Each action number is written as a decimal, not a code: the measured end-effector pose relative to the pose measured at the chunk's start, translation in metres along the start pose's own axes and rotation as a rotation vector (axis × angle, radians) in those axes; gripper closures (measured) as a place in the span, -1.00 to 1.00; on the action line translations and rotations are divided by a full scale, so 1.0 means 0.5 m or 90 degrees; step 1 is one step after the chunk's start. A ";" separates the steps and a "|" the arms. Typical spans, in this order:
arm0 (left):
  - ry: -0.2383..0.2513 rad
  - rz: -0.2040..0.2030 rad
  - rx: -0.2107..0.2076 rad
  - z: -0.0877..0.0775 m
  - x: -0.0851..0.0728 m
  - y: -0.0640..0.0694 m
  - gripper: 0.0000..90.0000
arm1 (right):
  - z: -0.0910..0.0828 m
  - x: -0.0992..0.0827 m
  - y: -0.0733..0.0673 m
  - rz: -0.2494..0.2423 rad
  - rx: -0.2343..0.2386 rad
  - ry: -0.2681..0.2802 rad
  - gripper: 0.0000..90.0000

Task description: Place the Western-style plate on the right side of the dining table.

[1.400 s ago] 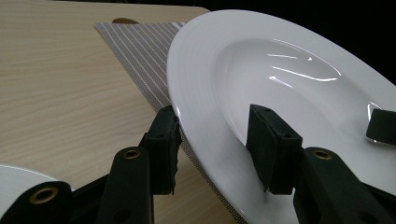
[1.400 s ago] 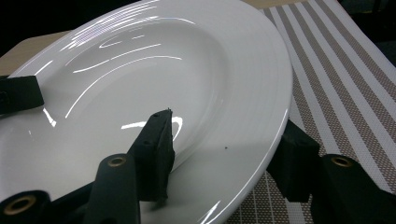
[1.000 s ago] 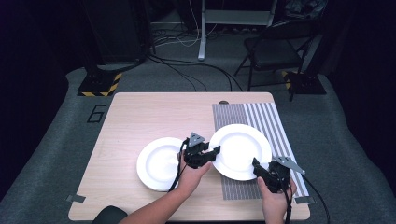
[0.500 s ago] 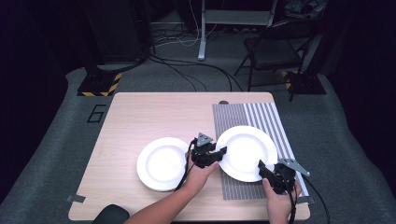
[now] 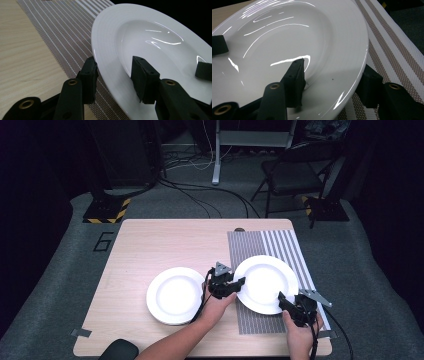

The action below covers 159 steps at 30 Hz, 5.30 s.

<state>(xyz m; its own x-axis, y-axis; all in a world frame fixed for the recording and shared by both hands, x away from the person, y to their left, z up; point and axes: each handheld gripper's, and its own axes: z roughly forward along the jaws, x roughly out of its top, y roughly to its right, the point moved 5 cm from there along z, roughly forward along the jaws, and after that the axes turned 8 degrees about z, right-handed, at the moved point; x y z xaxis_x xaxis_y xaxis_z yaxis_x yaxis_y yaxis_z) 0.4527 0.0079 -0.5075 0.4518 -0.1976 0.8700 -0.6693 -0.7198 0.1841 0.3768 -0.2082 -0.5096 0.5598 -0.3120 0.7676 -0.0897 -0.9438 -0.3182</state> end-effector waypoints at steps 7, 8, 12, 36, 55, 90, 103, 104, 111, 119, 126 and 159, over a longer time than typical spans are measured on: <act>0.000 -0.001 0.003 0.012 0.009 -0.006 0.26 | 0.009 0.011 0.002 -0.010 -0.006 0.002 0.00; 0.001 -0.008 0.003 0.012 0.011 -0.006 0.26 | 0.009 0.015 0.002 -0.013 -0.005 0.001 0.00; 0.000 -0.008 0.006 0.019 0.021 -0.014 0.26 | 0.013 0.027 -0.002 -0.021 -0.006 0.002 0.00; -0.006 -0.011 0.015 0.065 0.029 -0.029 0.27 | 0.068 0.045 0.018 -0.017 -0.010 -0.012 -0.01; -0.030 -0.022 0.013 0.100 -0.001 -0.027 0.28 | 0.089 0.022 0.044 -0.014 -0.037 -0.031 -0.01; -0.058 -0.008 0.013 0.134 -0.019 -0.023 0.25 | 0.101 0.009 0.076 -0.002 -0.059 -0.046 0.00; -0.057 -0.006 0.013 0.121 -0.011 -0.026 0.18 | 0.083 0.022 0.080 -0.003 -0.051 -0.040 -0.05; -0.053 -0.004 0.012 0.119 -0.010 -0.026 0.14 | 0.077 0.025 0.080 -0.011 -0.052 -0.027 -0.07; -0.037 0.004 0.013 0.093 0.004 -0.028 0.12 | 0.040 0.046 0.070 -0.030 -0.055 0.015 -0.11; -0.014 0.000 0.002 0.052 0.026 -0.040 0.12 | 0.025 0.061 0.050 -0.018 -0.014 0.026 -0.12; -0.017 0.007 0.010 0.026 0.028 -0.057 0.12 | 0.029 0.064 0.031 -0.018 0.007 0.021 -0.12; 0.064 -0.004 0.128 -0.232 0.054 -0.197 0.13 | 0.023 0.078 -0.196 -0.136 0.156 -0.023 -0.13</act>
<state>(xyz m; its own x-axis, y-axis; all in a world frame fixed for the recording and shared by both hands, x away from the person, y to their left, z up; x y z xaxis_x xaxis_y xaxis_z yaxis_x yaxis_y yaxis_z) 0.4624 0.1507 -0.4489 0.3883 -0.1327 0.9119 -0.5307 -0.8412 0.1036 0.4167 -0.1265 -0.4548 0.5735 -0.1022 0.8128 0.2314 -0.9316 -0.2804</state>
